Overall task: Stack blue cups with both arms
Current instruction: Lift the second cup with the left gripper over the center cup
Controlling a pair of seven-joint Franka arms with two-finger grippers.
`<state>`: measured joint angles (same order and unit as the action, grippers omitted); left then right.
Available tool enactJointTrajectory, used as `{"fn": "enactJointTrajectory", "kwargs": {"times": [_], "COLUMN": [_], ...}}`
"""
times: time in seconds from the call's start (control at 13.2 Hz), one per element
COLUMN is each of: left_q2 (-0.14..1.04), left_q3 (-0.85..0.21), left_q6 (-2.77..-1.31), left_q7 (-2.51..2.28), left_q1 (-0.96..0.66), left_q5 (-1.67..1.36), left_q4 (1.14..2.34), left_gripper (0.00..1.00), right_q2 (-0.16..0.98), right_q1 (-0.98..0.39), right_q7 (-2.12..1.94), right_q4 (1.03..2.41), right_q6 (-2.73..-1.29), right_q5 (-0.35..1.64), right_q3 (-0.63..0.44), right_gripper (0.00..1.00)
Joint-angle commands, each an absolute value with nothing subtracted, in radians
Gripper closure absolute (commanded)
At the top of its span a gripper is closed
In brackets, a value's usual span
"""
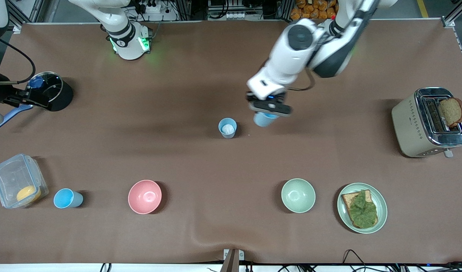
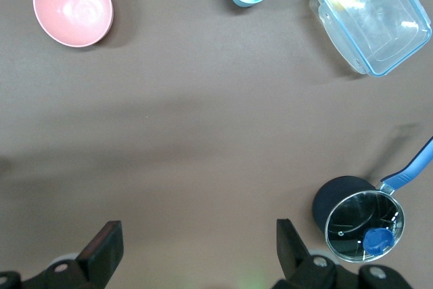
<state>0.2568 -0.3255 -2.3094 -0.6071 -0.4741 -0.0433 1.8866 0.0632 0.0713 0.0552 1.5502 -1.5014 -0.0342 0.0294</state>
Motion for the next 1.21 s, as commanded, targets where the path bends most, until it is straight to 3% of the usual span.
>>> {"fn": "enactJointTrajectory", "kwargs": {"times": [0.0,0.6,1.13], "left_q2": [0.421,0.580,0.598], "left_q3": [-0.269,-0.175,-0.173], "left_q6": [-2.241,-2.240,-2.241], "left_q7": [-0.705,-0.782,-0.824], "left_q1": [-0.589,-0.718,-0.735], "left_q5": [0.040,0.037,0.038], "left_q4": [1.695,1.531,1.529], "left_gripper": [1.00,1.00,1.00], "right_q2": [0.067,0.066,0.066], "right_q1": [0.077,0.075,0.075], "right_q7": [0.058,0.060,0.060], "right_q4": [1.539,1.542,1.543], "right_q6": [-1.491,-1.482,-1.480], "right_q5": [-0.049,-0.052,-0.052], "right_q3": [0.044,0.043,0.043], "right_gripper": [0.00,0.00,0.00]}}
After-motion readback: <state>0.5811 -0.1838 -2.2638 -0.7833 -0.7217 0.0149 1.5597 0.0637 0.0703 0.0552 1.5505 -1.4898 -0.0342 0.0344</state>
